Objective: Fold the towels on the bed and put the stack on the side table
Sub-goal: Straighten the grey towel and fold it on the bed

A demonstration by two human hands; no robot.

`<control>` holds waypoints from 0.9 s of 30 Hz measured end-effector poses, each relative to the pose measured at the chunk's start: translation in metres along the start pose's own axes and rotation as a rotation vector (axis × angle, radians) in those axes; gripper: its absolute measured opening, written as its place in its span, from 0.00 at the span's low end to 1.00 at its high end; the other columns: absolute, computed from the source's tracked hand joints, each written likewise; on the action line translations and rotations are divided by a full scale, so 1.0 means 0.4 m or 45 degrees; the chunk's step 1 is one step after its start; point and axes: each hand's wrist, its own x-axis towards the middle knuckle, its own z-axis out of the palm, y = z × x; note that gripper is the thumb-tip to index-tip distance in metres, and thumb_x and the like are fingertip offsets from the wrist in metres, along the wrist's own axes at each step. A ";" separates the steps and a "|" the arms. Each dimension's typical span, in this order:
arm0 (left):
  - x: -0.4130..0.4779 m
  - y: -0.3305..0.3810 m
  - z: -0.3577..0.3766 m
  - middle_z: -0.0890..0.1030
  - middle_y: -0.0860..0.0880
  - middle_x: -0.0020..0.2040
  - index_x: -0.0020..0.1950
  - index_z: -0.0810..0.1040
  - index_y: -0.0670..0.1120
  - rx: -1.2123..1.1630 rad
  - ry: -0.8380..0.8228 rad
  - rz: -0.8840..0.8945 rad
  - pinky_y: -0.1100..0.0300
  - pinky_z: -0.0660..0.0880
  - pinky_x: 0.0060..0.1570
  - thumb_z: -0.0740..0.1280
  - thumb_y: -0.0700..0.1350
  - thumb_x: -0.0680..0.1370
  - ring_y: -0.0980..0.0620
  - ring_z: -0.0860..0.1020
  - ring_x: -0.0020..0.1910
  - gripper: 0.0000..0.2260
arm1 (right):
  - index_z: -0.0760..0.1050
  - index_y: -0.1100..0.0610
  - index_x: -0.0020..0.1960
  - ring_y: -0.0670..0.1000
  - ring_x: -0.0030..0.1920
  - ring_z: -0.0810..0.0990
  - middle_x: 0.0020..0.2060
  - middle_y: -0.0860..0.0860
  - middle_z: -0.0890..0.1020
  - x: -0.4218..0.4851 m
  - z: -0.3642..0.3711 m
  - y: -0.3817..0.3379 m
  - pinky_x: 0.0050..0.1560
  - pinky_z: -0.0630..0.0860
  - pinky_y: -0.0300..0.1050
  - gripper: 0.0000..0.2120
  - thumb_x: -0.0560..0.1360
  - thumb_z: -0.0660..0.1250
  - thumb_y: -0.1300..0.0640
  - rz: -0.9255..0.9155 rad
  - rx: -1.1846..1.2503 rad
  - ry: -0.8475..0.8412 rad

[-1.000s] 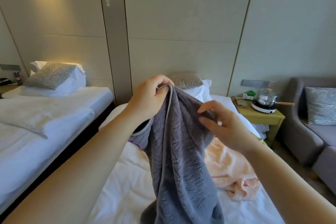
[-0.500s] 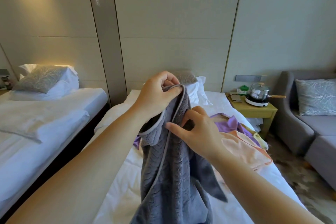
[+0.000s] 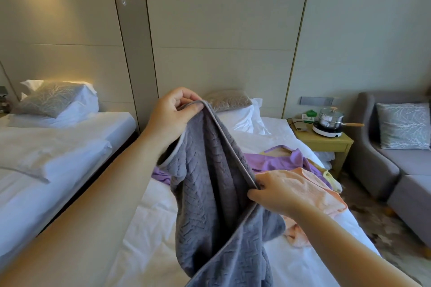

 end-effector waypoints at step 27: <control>-0.050 -0.066 0.110 0.73 0.48 0.36 0.40 0.76 0.42 -0.037 -0.757 0.000 0.62 0.67 0.42 0.67 0.48 0.74 0.53 0.72 0.38 0.10 | 0.72 0.50 0.38 0.45 0.32 0.71 0.28 0.43 0.71 -0.021 -0.126 0.041 0.38 0.68 0.45 0.01 0.66 0.63 0.53 -0.092 0.028 -0.126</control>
